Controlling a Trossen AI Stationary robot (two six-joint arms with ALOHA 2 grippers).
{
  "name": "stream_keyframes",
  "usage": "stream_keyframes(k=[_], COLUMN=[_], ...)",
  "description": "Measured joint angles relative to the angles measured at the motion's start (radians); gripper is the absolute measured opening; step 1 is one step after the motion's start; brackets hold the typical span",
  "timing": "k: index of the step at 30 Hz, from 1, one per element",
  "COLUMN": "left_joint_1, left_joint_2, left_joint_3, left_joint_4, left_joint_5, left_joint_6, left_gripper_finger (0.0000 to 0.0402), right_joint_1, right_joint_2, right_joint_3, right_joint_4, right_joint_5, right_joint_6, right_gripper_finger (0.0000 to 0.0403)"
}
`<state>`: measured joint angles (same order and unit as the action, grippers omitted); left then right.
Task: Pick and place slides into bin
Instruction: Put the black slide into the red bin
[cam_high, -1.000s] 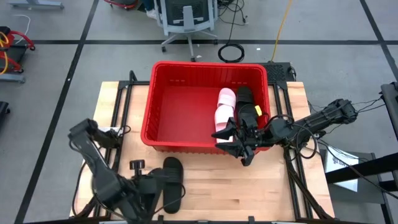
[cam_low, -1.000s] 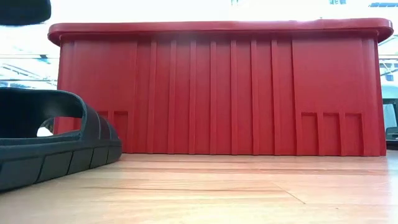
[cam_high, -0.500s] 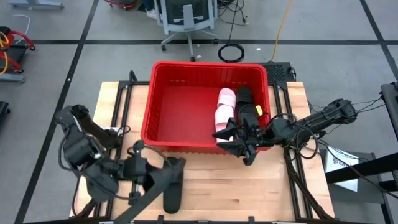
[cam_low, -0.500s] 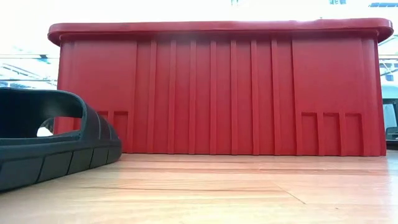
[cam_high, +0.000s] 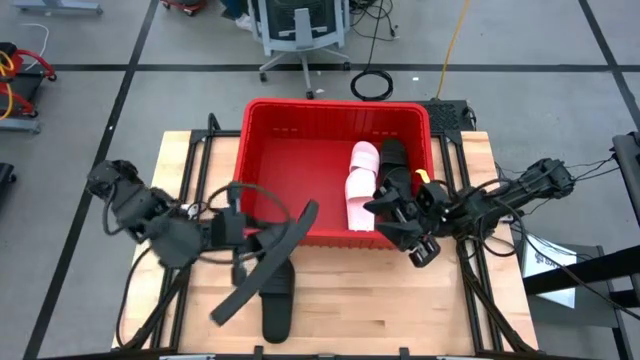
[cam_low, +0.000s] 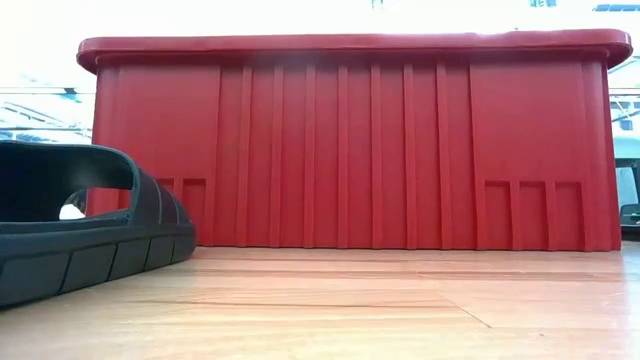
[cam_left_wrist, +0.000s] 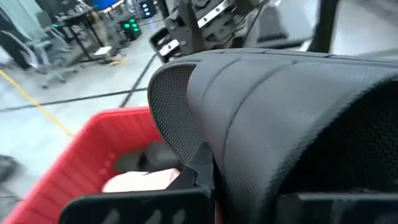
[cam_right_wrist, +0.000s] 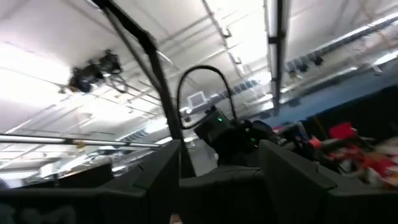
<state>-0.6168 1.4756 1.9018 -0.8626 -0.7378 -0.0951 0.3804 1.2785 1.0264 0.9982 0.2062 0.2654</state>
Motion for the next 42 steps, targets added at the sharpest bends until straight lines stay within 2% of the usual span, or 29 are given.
stream_keyframes(k=[3,10,19,29,35,42], left_joint_1=[0.053,0.214,0.467,0.757,0.831,0.862], left_joint_2=[0.002,0.001,0.021,0.116,0.207,0.341], left_joint_3=[0.000,0.000,0.000,0.000,0.000,0.000], left_joint_4=[-0.011,-0.041,-0.159,-0.160,-0.156,-0.081], left_joint_5=[0.002,0.002,0.014,0.226,0.275,0.270], left_joint_6=[0.081,0.244,0.399,0.415,0.463,0.508], left_gripper_finger=[0.0007,0.0031,0.0036,0.0037,0.0037,0.0037], right_joint_1=[-0.001,-0.001,-0.013,-0.088,-0.099,-0.099], right_joint_2=[0.000,0.001,0.001,-0.010,-0.045,-0.155], right_joint_3=[0.000,0.000,0.000,0.000,0.000,0.000], right_joint_4=[-0.038,0.015,0.115,0.125,0.135,-0.026], right_joint_5=[0.054,0.064,0.223,0.243,0.243,0.255], right_joint_6=[0.001,-0.056,-0.202,-0.216,-0.261,-0.355], right_gripper_finger=[0.0206,0.0206,0.0206,0.0206,0.0206,0.0205])
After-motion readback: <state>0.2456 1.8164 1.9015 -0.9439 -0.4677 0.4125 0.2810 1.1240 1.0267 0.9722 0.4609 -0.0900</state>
